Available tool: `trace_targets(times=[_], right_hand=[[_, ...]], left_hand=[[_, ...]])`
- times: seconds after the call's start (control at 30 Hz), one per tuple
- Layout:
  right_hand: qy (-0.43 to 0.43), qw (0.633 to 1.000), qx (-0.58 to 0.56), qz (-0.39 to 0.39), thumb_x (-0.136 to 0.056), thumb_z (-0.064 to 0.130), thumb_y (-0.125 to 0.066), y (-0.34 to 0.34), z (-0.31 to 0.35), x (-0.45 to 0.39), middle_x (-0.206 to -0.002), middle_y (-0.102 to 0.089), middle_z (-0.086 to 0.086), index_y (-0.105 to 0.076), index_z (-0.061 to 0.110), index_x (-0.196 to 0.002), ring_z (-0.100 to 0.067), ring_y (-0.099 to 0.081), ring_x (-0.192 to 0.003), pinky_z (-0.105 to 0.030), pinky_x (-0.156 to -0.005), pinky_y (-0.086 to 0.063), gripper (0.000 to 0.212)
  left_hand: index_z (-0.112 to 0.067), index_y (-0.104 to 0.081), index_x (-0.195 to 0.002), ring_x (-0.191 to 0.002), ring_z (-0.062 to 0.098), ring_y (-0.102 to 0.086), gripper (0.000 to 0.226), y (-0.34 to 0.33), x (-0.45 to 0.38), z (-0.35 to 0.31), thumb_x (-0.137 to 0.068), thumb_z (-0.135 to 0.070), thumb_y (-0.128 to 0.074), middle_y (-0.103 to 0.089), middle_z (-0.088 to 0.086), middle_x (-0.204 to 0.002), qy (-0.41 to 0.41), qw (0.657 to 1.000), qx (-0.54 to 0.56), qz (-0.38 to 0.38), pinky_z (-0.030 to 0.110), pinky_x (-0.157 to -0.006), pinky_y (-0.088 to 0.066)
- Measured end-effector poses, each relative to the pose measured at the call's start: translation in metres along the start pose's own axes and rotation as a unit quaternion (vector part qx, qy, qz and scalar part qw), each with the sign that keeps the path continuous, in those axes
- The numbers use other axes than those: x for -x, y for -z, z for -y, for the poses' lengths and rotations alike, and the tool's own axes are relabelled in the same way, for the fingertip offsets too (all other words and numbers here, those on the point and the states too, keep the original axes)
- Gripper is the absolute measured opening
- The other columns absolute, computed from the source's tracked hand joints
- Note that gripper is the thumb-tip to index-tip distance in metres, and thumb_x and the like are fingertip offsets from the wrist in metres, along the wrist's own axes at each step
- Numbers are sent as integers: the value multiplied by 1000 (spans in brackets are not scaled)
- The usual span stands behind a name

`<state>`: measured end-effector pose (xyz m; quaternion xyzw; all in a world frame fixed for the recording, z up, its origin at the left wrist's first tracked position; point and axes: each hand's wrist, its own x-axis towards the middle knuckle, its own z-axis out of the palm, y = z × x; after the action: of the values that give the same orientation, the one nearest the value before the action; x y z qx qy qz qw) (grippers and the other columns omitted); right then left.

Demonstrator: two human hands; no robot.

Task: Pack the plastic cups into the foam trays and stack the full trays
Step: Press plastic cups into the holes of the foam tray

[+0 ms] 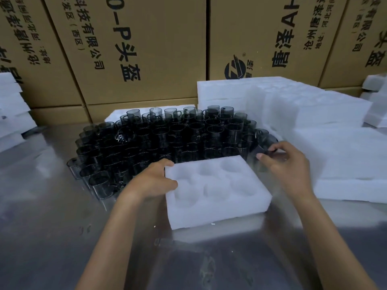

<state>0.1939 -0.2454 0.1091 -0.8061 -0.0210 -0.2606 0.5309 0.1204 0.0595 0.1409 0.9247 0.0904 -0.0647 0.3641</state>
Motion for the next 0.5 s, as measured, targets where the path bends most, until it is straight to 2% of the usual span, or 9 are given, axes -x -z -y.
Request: trace_targets(times=[0.03,0.1,0.13,0.2,0.23,0.27,0.37,0.43,0.5], right_hand=[[22,1000,-13,-4,-74,29,-83,-1,11,2,-78,-66,20,-59,30,-76,2,-64,-77,-11,-67,-45,24],[48,997,-54,20,-74,30,-83,-7,34,5,-84,-67,17,-62,29,-82,-3,-66,-84,-23,-73,-52,23],[56,995,-75,46,-74,28,-83,-12,46,6,-86,-67,15,-63,27,-84,-7,-66,-85,-29,-74,-53,23],[71,986,-101,113,-74,21,-84,-24,67,10,-90,-67,15,-62,27,-83,-11,-67,-87,-34,-78,-54,25],[76,980,-112,146,-75,17,-84,-31,74,12,-93,-68,15,-60,28,-84,-11,-67,-87,-34,-80,-53,28],[81,974,-122,176,-74,15,-84,-37,80,15,-96,-68,14,-60,28,-87,-11,-67,-88,-33,-81,-53,31],[78,955,-151,242,-76,14,-84,-52,81,31,-109,-69,13,-58,35,-111,-9,-67,-95,-31,-84,-55,48],[72,954,-151,247,-78,18,-83,-59,78,41,-114,-68,16,-51,40,-127,-3,-64,-102,-23,-80,-54,63],[65,959,-154,229,-79,18,-83,-63,75,49,-119,-66,18,-47,39,-133,-1,-61,-106,-24,-80,-54,67]], left_hand=[[-29,-41,-142,-106,15,-59,64,0,0,-1,-84,-18,-64,-55,-4,-122,1,1000,0,5,33,-89,-52],[-29,-43,-141,-108,17,-58,62,-1,1,-5,-84,-18,-65,-54,-1,-125,-4,1000,-15,-15,34,-91,-51],[-27,-44,-141,-114,20,-56,61,-3,1,-8,-85,-18,-65,-51,2,-132,-15,998,-23,-59,35,-95,-49],[-25,-46,-142,-124,20,-51,55,-9,2,-18,-90,-20,-62,-47,3,-139,-84,975,7,-205,33,-99,-44],[-25,-45,-143,-125,15,-49,53,-13,3,-25,-92,-21,-61,-48,-1,-139,-136,955,49,-259,30,-100,-43],[-26,-42,-145,-126,8,-48,55,-18,4,-32,-94,-21,-61,-47,-7,-140,-184,939,98,-273,26,-102,-42],[-35,-32,-151,-130,-3,-42,69,-33,6,-40,-94,-14,-63,-40,-18,-148,-257,924,206,-194,17,-104,-40],[-36,-36,-149,-132,-5,-43,71,-37,6,-34,-92,-7,-65,-40,-15,-151,-270,919,221,-184,14,-102,-42],[-32,-44,-145,-128,-3,-48,69,-39,6,-27,-88,-3,-70,-44,-12,-147,-269,909,251,-194,16,-101,-45]])
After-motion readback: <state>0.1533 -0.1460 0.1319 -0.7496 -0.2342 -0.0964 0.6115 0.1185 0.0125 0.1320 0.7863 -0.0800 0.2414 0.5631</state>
